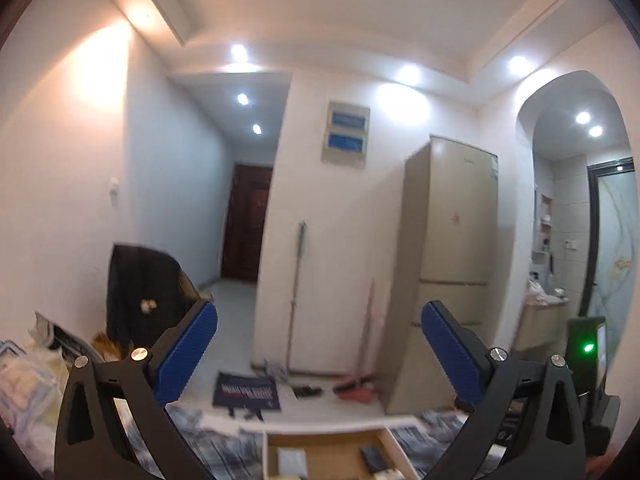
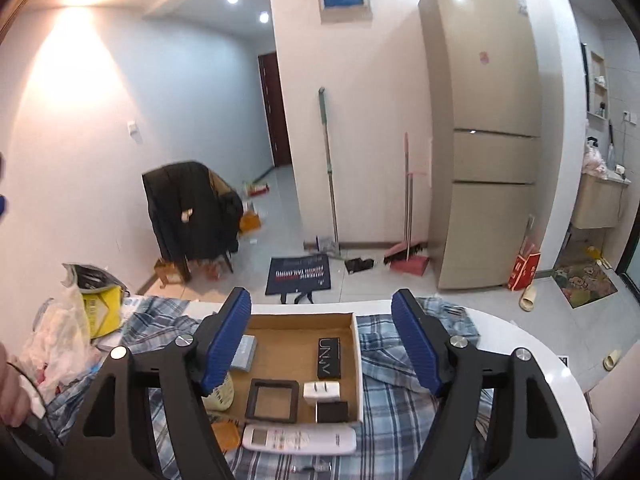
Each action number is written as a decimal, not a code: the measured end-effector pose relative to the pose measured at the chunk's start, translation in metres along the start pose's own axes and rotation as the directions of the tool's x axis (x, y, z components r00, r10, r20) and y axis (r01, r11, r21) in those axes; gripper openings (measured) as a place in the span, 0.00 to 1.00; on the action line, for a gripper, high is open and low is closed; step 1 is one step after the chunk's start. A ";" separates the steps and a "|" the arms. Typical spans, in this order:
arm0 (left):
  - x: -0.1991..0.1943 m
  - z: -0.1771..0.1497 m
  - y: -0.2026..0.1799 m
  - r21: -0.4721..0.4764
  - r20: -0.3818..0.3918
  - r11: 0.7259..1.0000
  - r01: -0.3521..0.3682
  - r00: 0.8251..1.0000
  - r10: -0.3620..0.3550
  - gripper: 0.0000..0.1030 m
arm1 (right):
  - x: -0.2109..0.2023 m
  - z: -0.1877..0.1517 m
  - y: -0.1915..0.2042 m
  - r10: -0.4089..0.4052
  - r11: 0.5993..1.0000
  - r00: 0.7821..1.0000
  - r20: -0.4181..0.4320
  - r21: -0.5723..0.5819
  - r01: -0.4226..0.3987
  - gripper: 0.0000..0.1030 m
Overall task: Organize rigid objects
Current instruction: 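Release the black case with the right gripper and withdraw both grippers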
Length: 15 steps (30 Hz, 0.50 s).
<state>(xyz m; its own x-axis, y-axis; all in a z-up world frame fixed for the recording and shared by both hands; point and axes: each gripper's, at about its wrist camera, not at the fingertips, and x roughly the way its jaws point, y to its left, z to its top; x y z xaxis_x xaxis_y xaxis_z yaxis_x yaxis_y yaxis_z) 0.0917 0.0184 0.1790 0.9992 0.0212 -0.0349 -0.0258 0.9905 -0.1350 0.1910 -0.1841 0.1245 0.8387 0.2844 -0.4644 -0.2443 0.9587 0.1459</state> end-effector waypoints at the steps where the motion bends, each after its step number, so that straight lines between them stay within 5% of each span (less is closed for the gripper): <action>1: -0.001 0.001 -0.002 0.000 -0.053 1.000 -0.004 0.999 0.004 1.00 | -0.011 -0.002 -0.001 0.006 1.000 1.000 0.013 0.006 -0.006 0.70; 3: -0.005 0.000 -0.005 0.017 -0.110 1.000 0.001 0.994 0.001 1.00 | -0.031 -0.005 -0.002 0.015 1.000 0.999 0.044 0.015 -0.016 0.70; 9: -0.062 -0.007 -0.003 0.018 -0.026 0.999 0.045 0.999 -0.044 1.00 | -0.064 -0.021 0.005 0.017 1.000 0.996 0.086 -0.008 -0.016 0.80; 15: -0.082 -0.014 -0.001 0.086 -0.066 0.996 0.019 0.998 -0.013 1.00 | -0.059 -0.044 0.020 0.061 0.998 0.998 0.014 0.007 -0.061 0.80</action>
<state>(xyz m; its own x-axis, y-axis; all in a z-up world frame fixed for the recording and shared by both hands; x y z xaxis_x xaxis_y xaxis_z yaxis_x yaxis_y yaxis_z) 0.0099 0.0137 0.1682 0.9951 -0.0009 -0.0987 -0.0041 0.9987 -0.0499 0.1149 -0.1813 0.1163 0.8287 0.3425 -0.4427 -0.2920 0.9393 0.1800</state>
